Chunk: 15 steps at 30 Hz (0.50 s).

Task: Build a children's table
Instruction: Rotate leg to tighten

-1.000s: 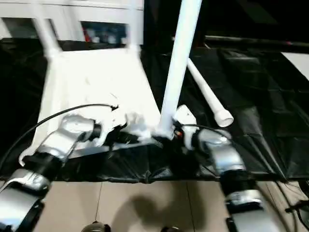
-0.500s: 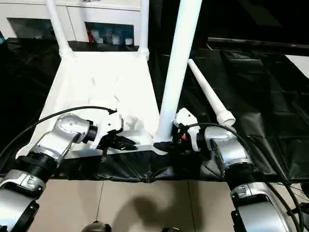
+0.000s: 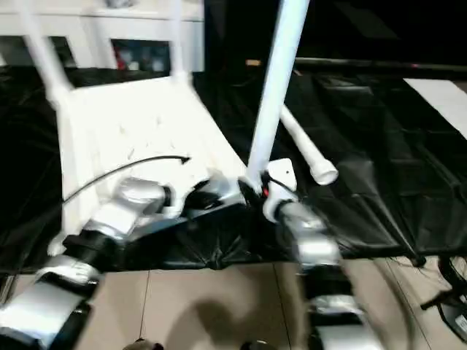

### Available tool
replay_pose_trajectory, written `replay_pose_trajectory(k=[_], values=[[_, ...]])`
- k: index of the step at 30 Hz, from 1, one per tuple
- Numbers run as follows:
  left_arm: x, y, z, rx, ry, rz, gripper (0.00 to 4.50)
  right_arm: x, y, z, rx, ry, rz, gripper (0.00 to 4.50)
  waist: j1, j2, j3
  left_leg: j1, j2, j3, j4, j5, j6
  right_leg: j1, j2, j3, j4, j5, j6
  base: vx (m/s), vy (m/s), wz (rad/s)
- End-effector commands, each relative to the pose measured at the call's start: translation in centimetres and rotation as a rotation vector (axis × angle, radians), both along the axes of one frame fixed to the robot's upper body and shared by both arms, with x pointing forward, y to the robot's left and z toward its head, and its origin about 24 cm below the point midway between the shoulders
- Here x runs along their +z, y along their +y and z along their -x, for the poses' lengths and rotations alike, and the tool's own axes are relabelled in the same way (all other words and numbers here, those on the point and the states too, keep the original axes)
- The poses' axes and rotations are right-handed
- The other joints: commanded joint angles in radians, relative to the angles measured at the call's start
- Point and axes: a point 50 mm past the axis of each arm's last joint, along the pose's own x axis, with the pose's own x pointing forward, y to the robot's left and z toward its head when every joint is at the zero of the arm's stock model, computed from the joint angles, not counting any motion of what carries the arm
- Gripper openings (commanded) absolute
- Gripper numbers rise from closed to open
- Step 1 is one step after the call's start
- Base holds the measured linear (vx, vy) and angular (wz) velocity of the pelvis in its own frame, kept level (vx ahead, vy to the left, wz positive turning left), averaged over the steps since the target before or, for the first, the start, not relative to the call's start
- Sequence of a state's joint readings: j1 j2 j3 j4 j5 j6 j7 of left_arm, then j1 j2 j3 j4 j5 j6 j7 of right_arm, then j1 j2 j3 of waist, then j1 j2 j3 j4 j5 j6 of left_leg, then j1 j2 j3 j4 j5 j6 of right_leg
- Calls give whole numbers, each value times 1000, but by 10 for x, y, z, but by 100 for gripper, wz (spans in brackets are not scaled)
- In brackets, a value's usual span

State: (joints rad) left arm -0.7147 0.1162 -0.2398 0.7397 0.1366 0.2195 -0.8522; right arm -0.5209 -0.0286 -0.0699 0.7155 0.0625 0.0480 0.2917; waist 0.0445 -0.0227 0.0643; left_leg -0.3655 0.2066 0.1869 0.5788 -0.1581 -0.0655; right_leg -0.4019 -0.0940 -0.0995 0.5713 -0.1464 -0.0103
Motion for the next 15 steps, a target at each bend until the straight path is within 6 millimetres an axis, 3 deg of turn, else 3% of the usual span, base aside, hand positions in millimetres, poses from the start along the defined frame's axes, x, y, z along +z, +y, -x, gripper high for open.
replay_pose_trajectory(k=[1,2,4,8,9,11,15], values=[[4,-34,8,-104,-9,37,0,0,40,3,101,8,-34,274,-6,9,-60,27,14,-26,-68,-471,-6,24,-58,18,-118,-647,-71,0,0,0],[3,-34,9,-115,-11,38,0,2,44,3,113,-8,-36,309,-8,16,-60,29,17,-29,-71,-483,-5,23,-58,18,-119,-629,-72,0,0,0],[3,-32,12,-140,-10,49,0,7,47,2,118,-37,-47,343,-12,13,-63,24,21,-33,-77,-487,-5,32,-57,16,-114,-582,-85,0,0,0],[5,-25,11,-151,-25,54,0,12,43,2,136,-60,-50,387,-14,12,-63,19,21,-30,-80,-474,0,32,-59,26,-105,-530,-114,0,0,0],[6,-21,11,-165,-29,57,0,13,38,3,152,-66,-24,387,-14,3,-67,19,22,-27,-78,-453,3,32,-60,30,-101,-512,-122,0,0,0],[7,-17,12,-190,-25,70,0,11,30,4,159,-69,35,401,-9,4,-67,13,24,-24,-80,-402,11,36,-60,39,-90,-454,-145,0,0,0],[7,-6,13,-236,-18,56,0,14,8,6,208,-79,102,401,6,2,-70,20,27,-10,-75,-339,30,32,-58,51,-77,-345,-183,0,0,0]])
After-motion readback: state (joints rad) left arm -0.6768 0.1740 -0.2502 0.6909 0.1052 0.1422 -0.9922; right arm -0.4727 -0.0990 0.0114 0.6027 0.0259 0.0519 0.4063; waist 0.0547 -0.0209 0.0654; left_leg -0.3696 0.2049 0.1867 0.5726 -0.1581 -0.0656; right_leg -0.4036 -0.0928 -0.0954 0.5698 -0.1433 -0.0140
